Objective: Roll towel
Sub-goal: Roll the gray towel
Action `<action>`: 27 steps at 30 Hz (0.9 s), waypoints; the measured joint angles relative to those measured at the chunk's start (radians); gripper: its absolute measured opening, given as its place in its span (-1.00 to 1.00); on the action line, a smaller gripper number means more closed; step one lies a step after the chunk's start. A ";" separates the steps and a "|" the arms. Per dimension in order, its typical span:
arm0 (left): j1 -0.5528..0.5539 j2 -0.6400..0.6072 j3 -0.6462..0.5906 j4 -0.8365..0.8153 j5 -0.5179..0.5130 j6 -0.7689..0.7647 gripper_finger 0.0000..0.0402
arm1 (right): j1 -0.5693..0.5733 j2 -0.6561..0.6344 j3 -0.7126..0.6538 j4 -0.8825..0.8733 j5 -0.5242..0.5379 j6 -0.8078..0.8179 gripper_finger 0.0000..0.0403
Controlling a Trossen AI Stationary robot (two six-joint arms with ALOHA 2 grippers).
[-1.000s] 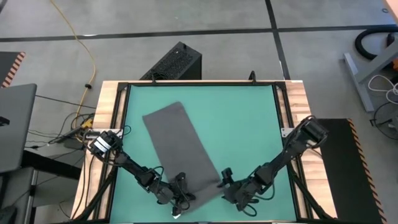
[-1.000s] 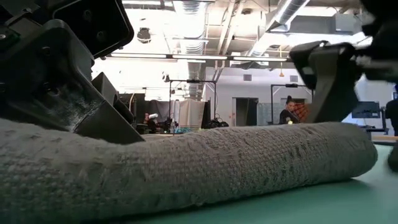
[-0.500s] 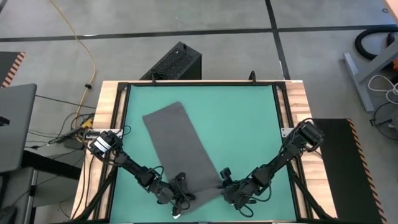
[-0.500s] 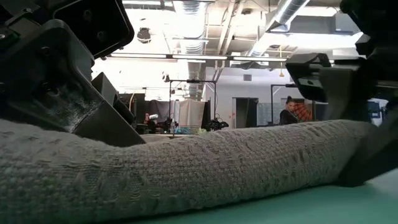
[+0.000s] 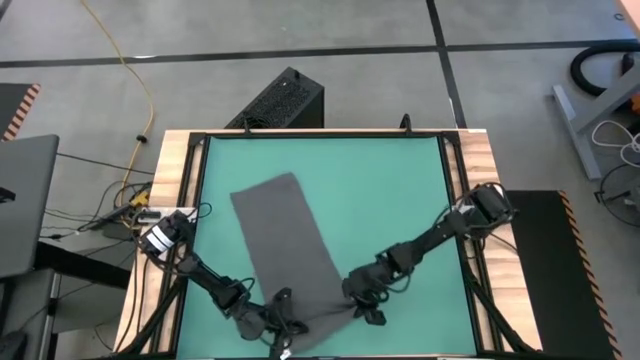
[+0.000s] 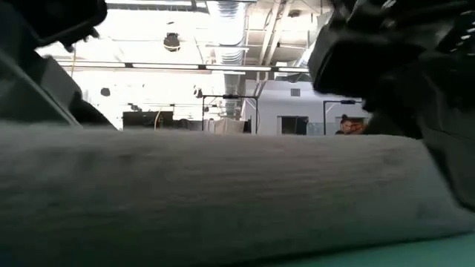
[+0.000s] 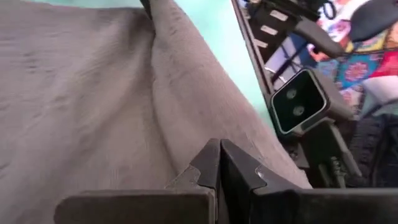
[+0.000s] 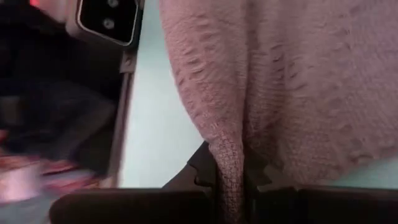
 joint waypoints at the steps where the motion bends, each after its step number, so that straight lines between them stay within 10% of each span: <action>1: -0.005 0.001 0.000 0.019 -0.021 0.013 -1.00 | -0.019 0.001 0.000 -0.004 -0.052 0.030 -0.81; 8: 0.019 0.001 -0.001 0.069 -0.089 0.113 -1.00 | -0.144 0.001 -0.002 -0.014 -0.229 0.214 -0.80; 21: 0.136 -0.095 0.000 -0.016 -0.143 0.234 -1.00 | -0.216 0.005 0.002 -0.090 -0.240 0.254 -0.80; 27: 0.144 -0.102 0.077 -0.031 0.065 0.272 -1.00 | -0.216 0.005 0.002 -0.101 -0.237 0.252 -0.80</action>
